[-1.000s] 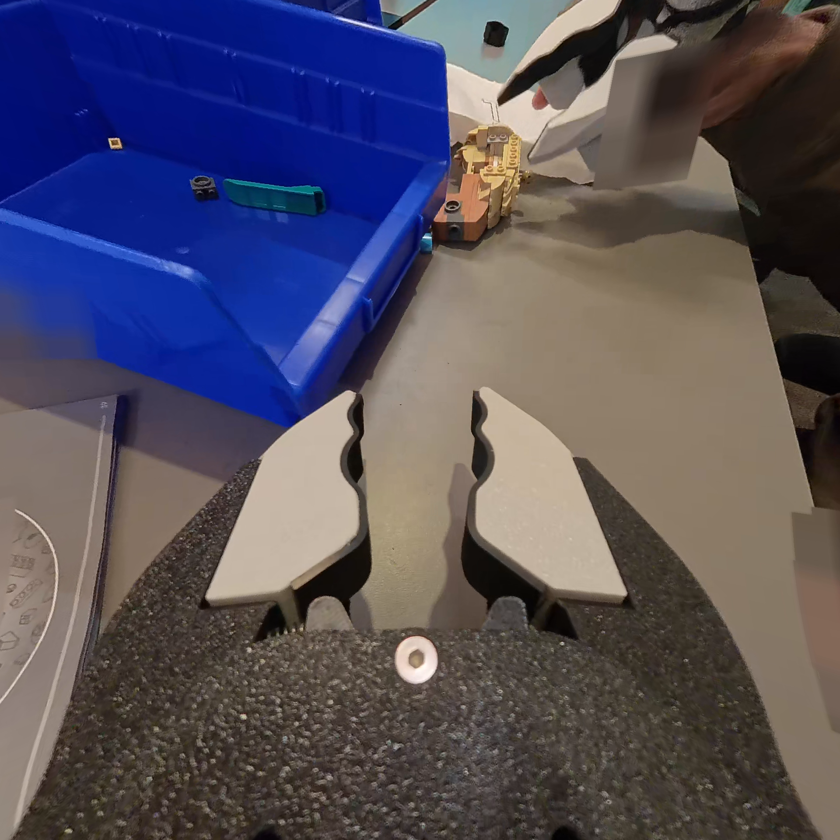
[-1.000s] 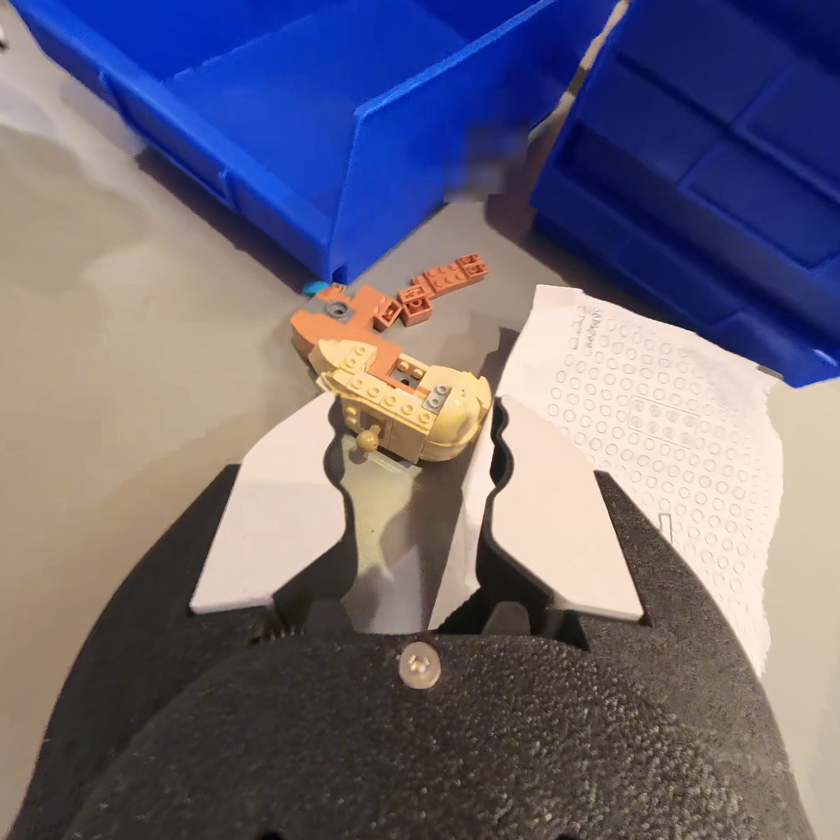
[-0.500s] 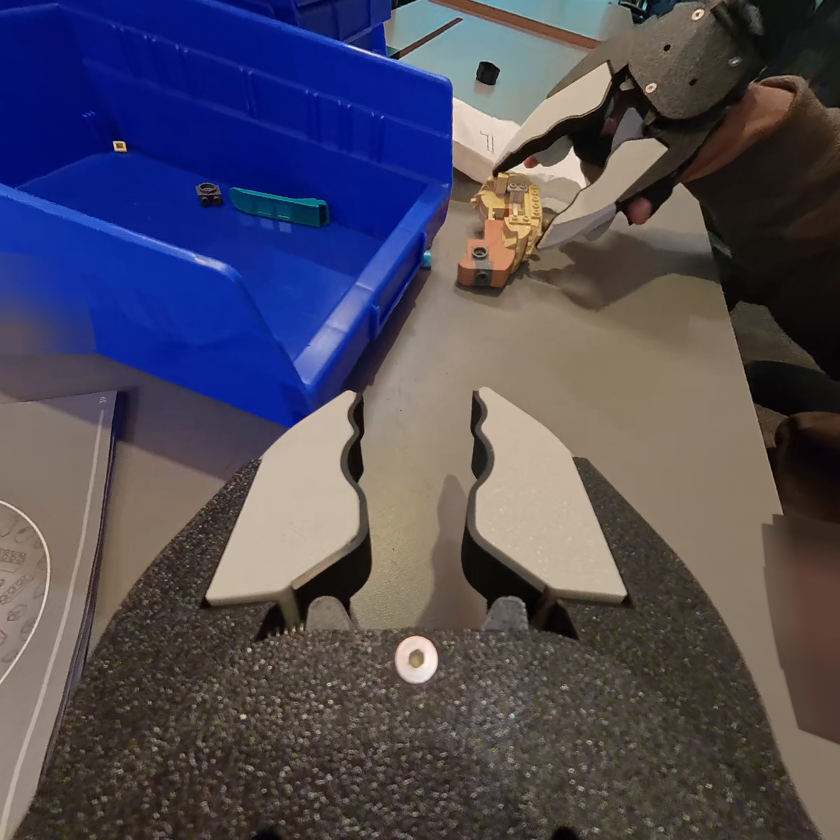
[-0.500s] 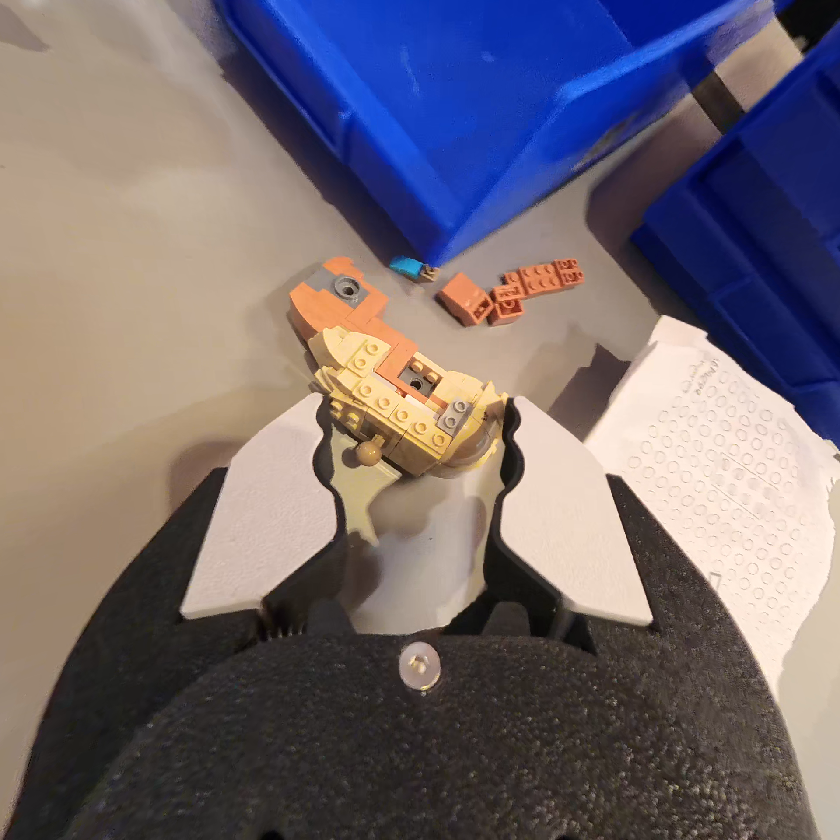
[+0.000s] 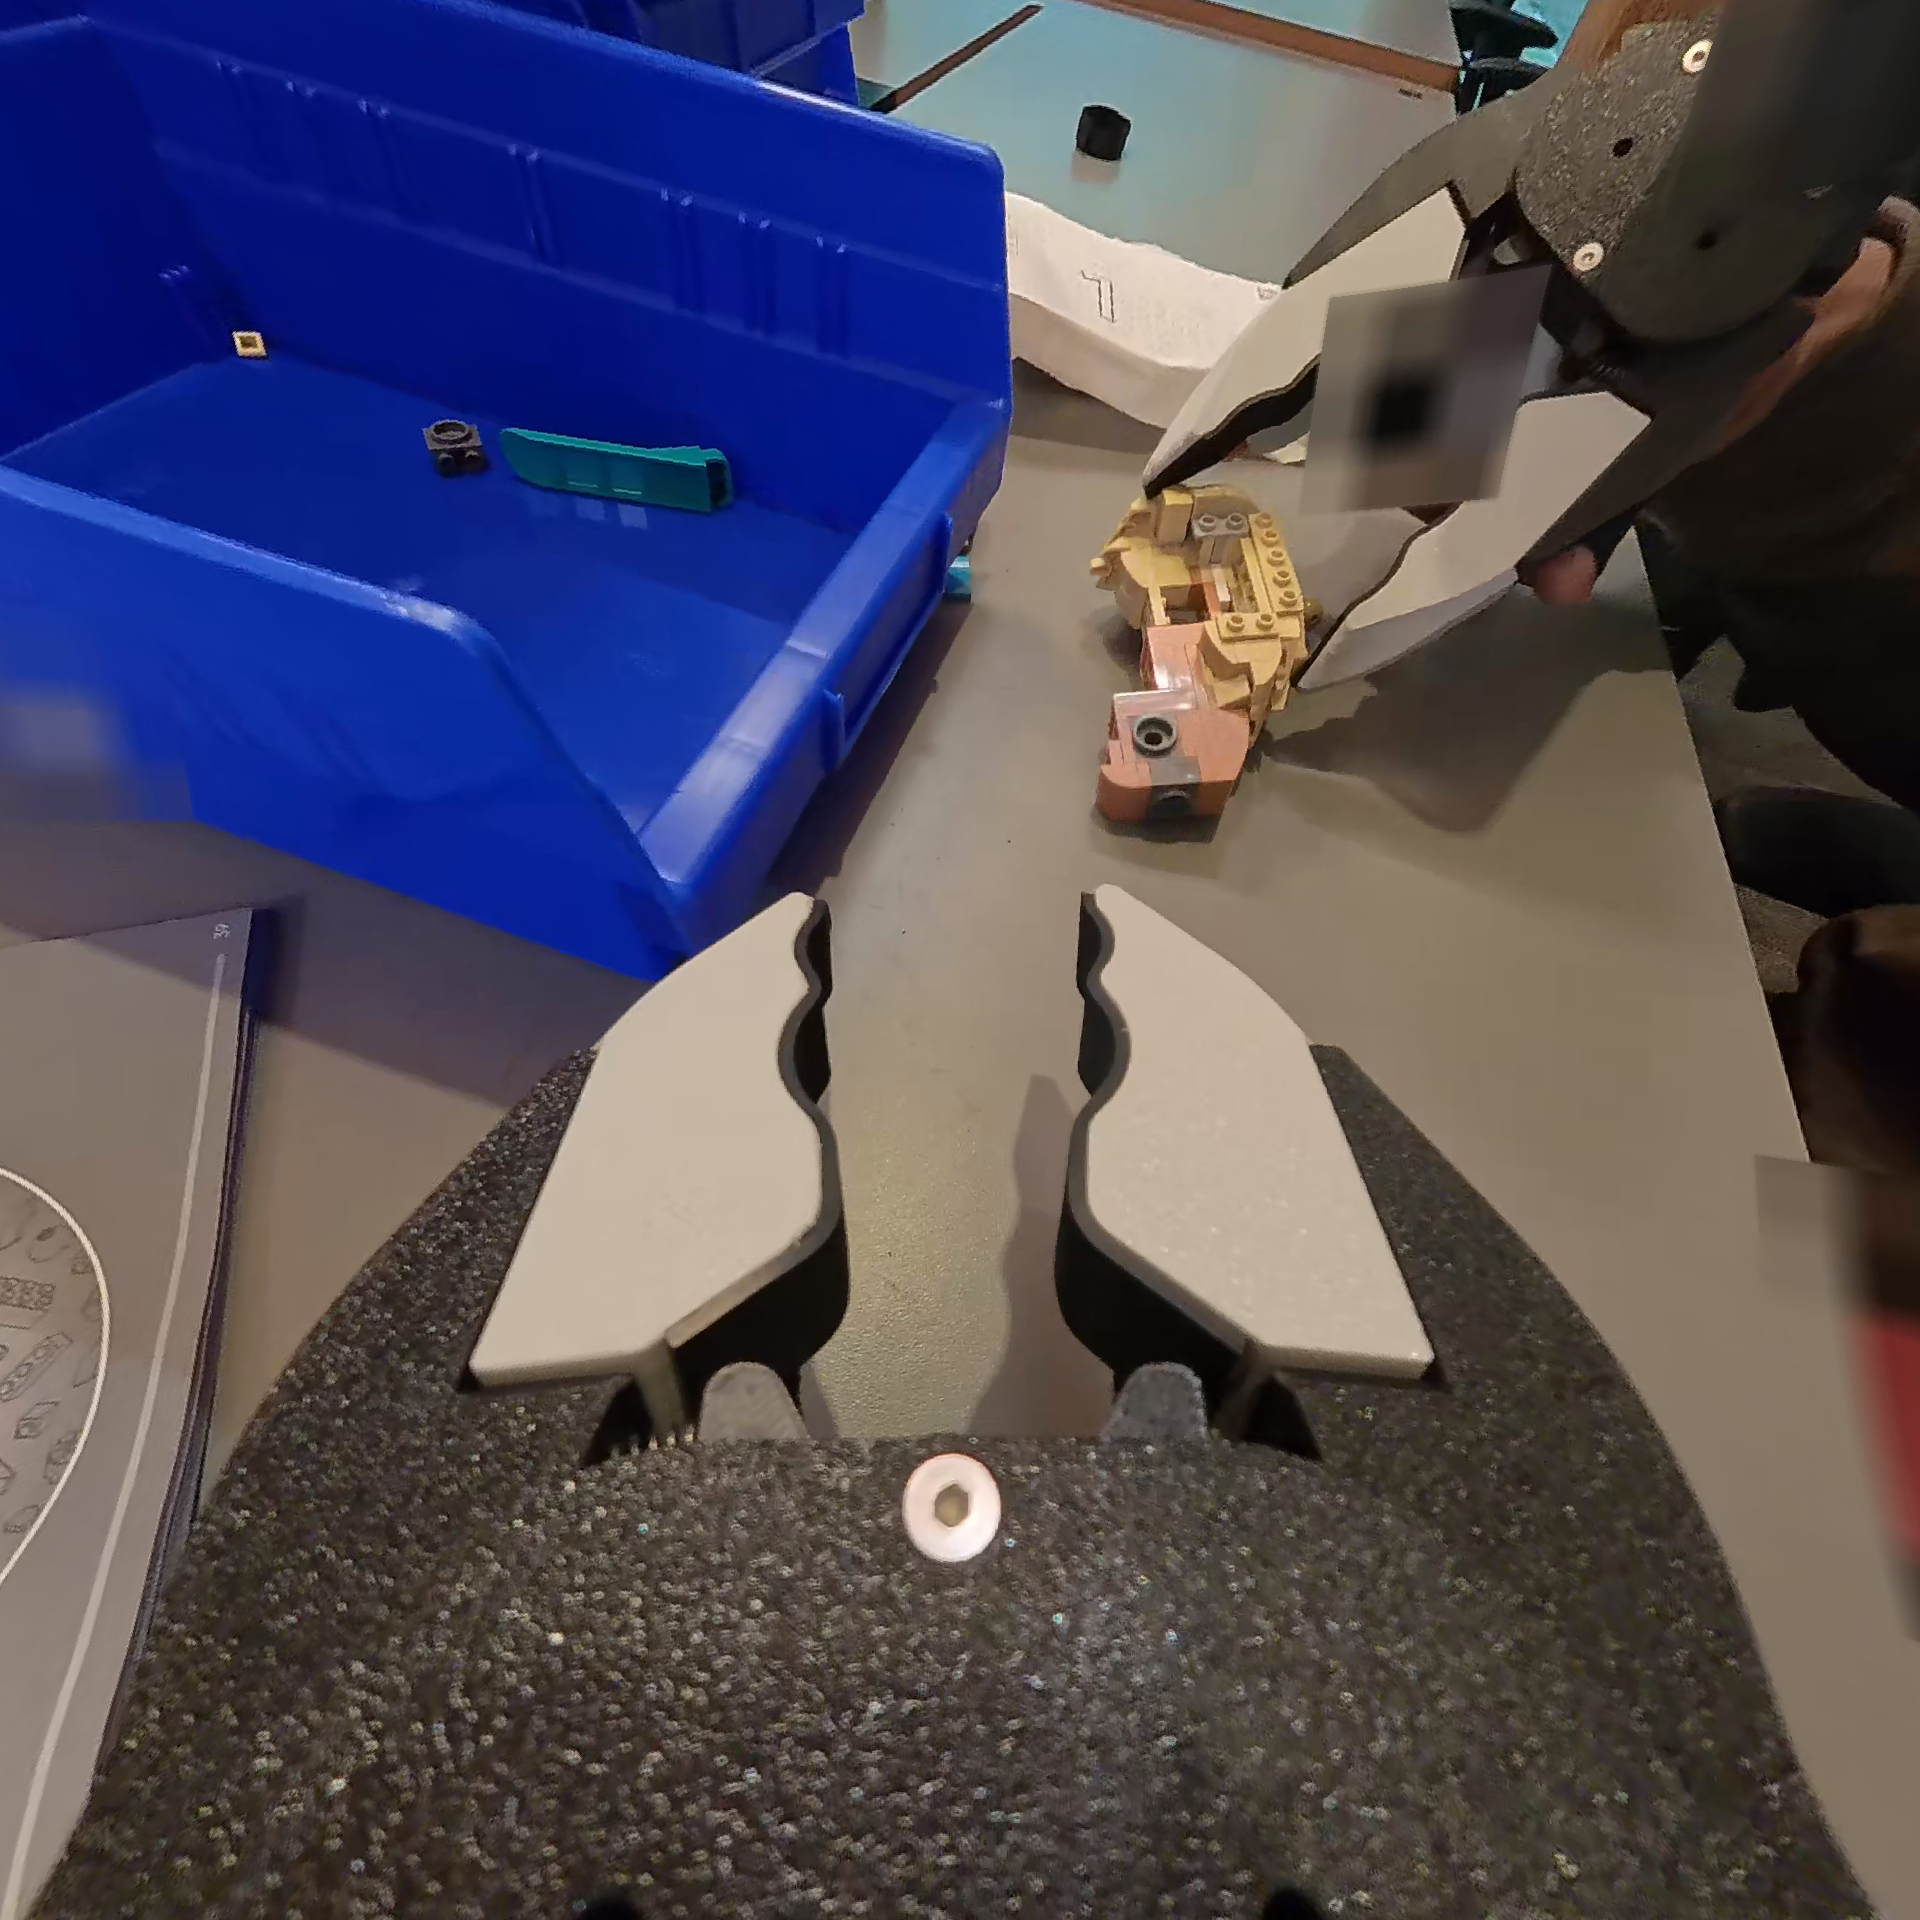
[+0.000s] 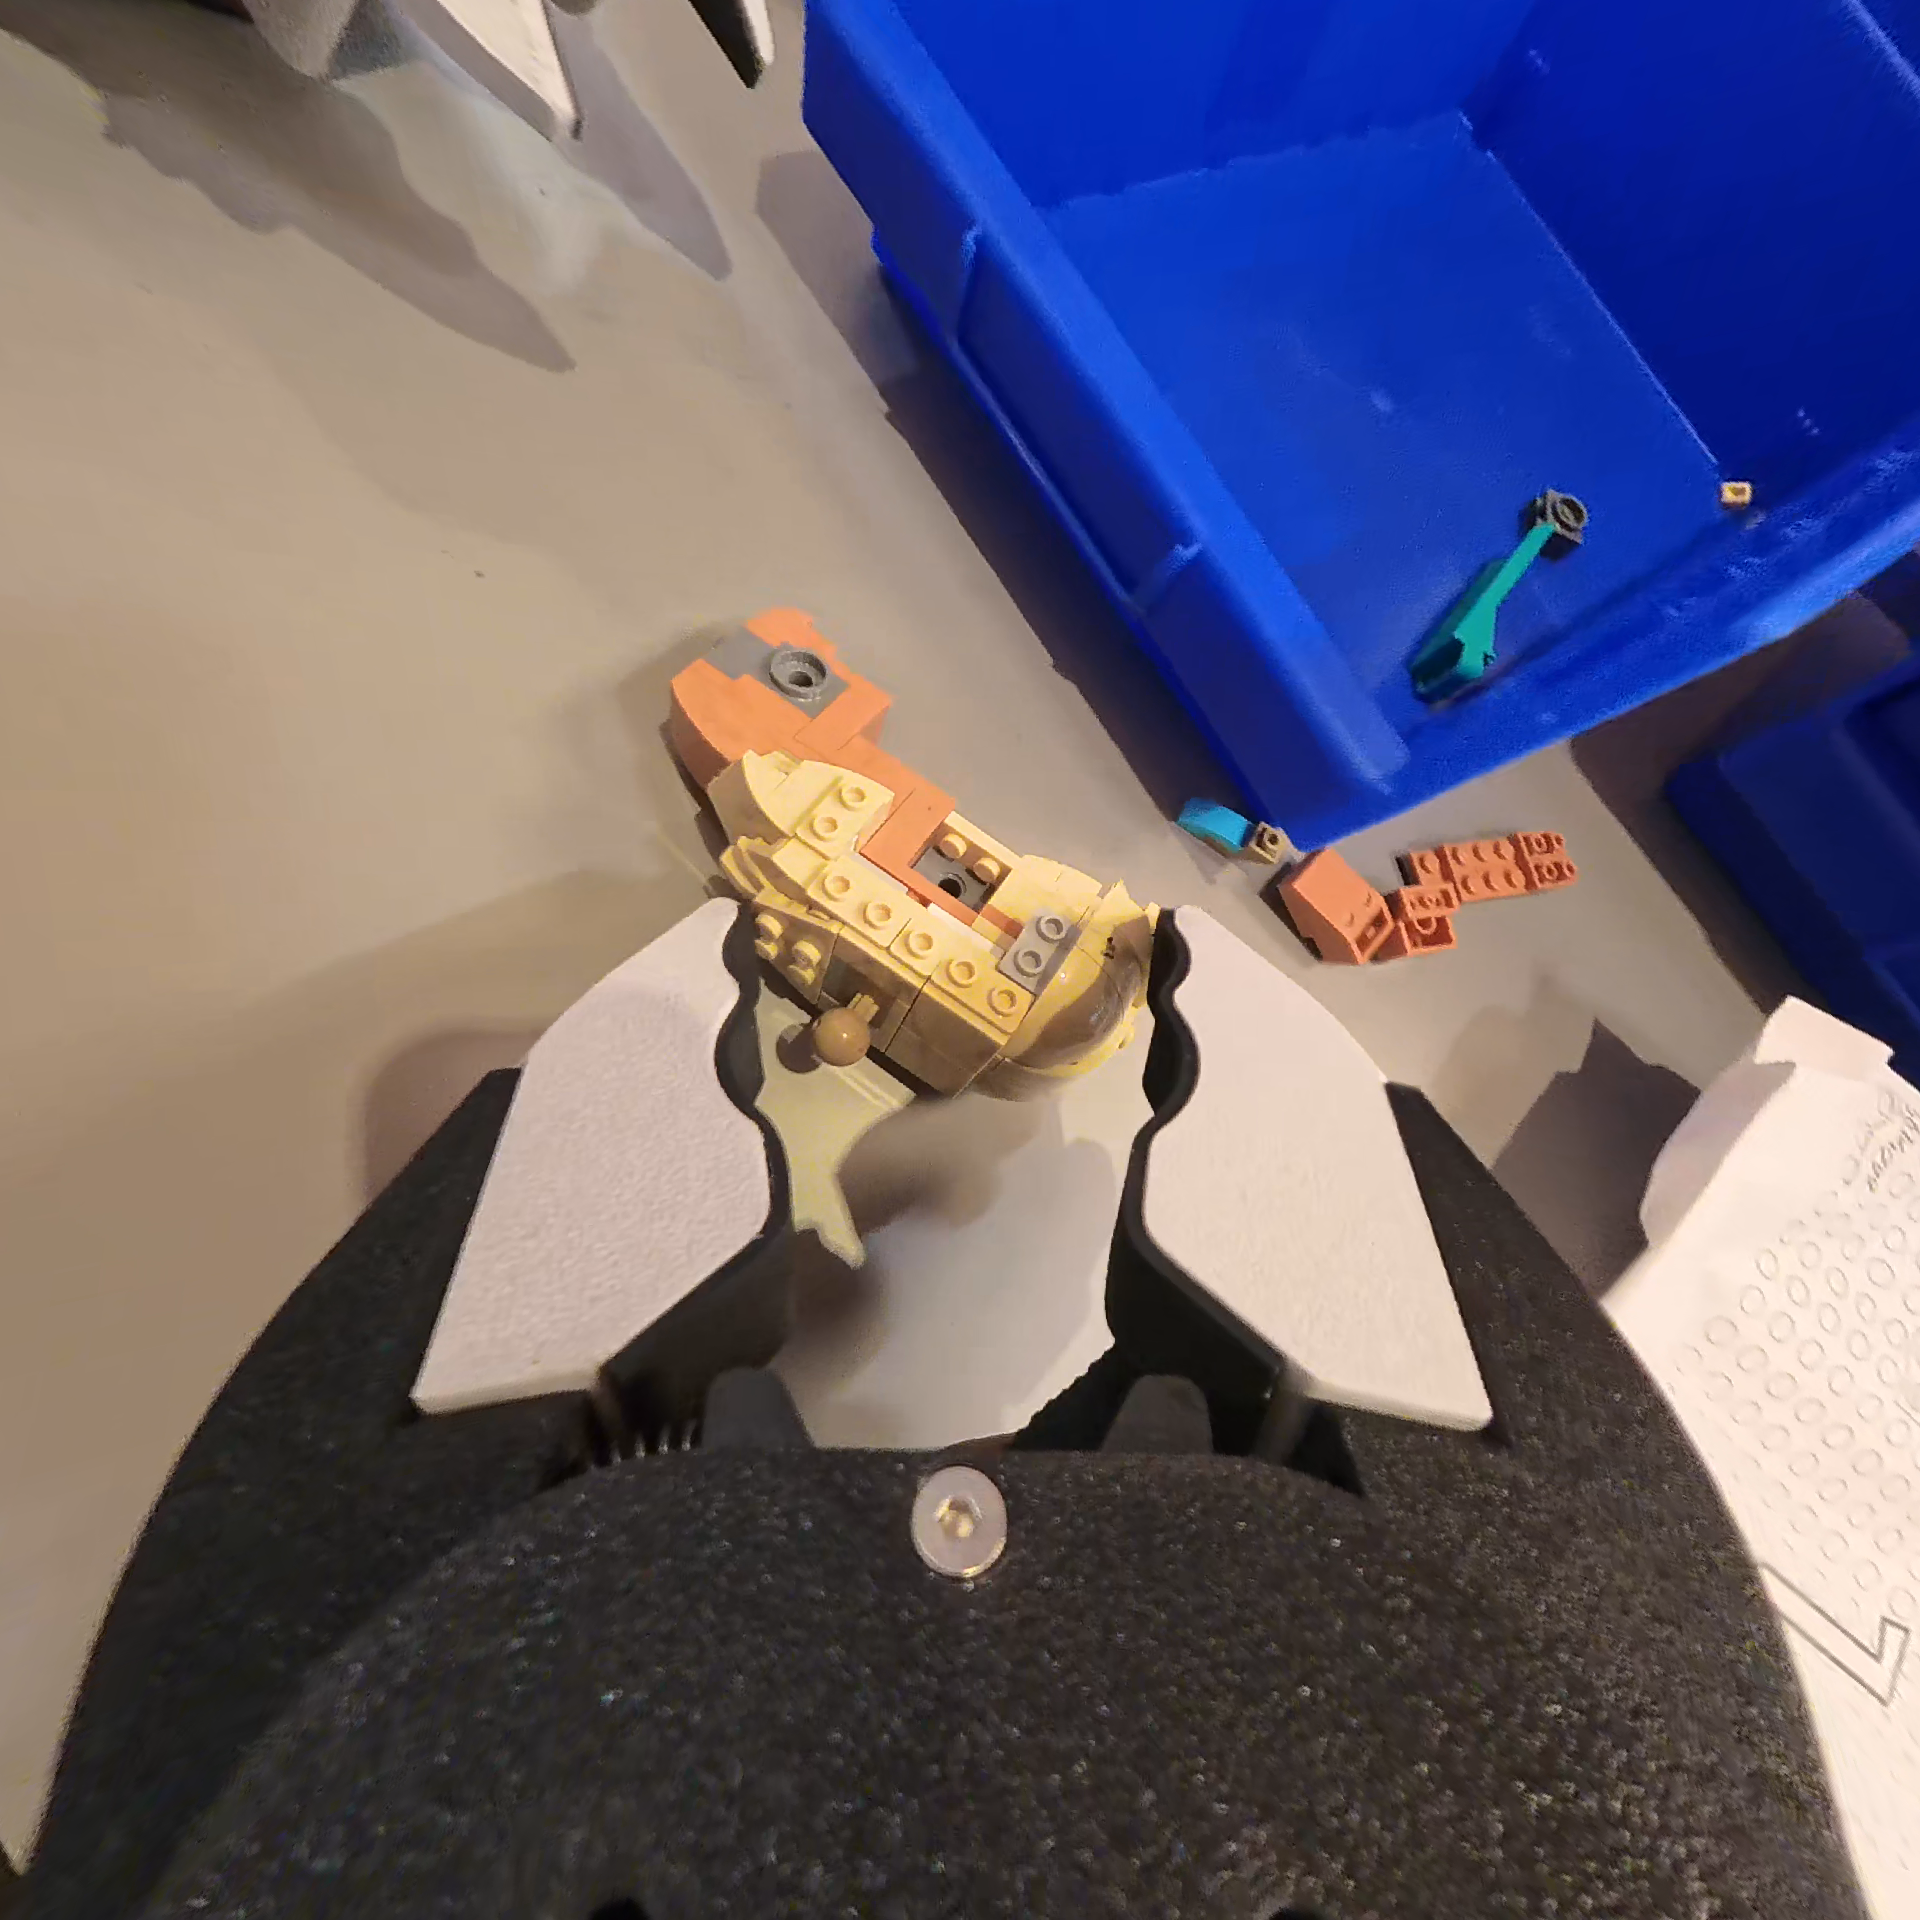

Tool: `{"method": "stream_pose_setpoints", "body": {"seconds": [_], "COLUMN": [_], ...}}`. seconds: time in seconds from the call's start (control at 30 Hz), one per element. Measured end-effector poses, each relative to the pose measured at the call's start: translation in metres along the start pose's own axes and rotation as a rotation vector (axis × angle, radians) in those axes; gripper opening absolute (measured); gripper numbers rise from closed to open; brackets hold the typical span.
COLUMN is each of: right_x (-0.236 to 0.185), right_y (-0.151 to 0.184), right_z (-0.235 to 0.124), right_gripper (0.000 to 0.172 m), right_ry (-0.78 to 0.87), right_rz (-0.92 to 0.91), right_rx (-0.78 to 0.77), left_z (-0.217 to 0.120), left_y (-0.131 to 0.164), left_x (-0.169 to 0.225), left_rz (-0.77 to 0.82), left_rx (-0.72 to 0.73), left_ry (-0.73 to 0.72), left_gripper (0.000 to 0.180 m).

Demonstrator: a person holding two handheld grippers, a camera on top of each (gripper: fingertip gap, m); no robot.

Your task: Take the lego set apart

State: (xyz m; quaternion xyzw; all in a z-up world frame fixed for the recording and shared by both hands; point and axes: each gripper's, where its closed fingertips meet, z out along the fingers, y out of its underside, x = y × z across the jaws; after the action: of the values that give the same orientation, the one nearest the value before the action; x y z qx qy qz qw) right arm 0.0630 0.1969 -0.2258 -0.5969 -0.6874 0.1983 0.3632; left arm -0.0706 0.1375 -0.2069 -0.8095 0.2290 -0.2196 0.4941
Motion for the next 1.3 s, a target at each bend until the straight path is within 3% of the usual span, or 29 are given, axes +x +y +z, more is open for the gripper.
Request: {"method": "stream_pose_setpoints", "body": {"seconds": [0.3, 0.77, 1.3], "right_x": [-0.003, -0.004, -0.006], "right_y": [-0.016, -0.001, -0.002], "right_z": [-0.007, -0.007, 0.002], "right_gripper": [0.068, 0.071, 0.071], "right_ry": [-0.026, -0.090, -0.092], "right_rz": [0.017, 0.105, 0.160], "right_rx": [0.086, 0.126, 0.139], "left_z": [0.001, 0.011, 0.034], "left_y": [0.001, 0.011, 0.005], "left_x": [0.004, 0.016, 0.046], "left_rz": [0.025, 0.122, 0.148], "left_rx": [-0.012, -0.099, -0.114], "left_ry": [0.007, 0.016, 0.212], "left_gripper": [0.046, 0.046, 0.048]}}
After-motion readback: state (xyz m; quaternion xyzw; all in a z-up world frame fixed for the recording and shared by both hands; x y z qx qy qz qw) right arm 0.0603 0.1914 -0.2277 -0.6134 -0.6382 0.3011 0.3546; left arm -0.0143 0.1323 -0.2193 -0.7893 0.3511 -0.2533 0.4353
